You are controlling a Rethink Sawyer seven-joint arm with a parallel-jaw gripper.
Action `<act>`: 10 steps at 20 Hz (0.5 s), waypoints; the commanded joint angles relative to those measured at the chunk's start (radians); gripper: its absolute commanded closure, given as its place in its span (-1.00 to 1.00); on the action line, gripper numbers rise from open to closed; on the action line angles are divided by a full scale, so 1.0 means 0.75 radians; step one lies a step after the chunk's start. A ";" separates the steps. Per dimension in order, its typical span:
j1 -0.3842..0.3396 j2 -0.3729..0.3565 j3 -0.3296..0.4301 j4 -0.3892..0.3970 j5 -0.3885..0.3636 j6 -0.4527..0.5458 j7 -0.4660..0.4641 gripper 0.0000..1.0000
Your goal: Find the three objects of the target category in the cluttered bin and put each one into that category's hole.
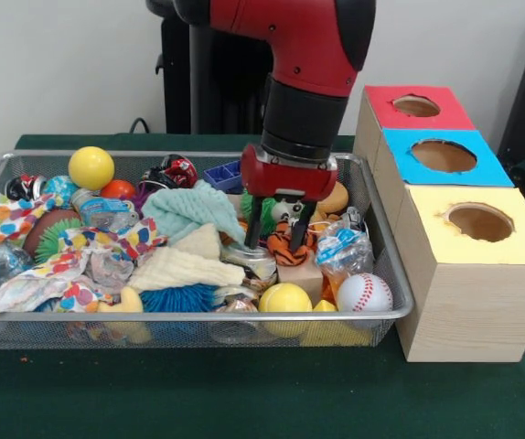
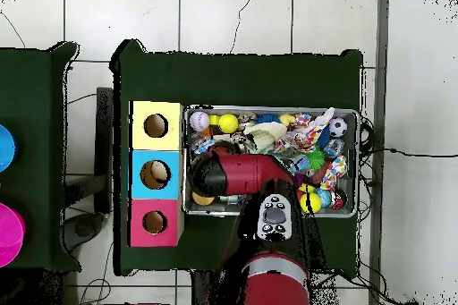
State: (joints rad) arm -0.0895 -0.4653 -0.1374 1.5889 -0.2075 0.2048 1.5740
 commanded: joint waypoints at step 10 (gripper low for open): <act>-0.176 0.184 0.207 0.050 0.076 0.086 0.170 -1.00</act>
State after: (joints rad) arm -0.1599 -0.4549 -0.0837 1.5798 -0.1712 0.2046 1.5740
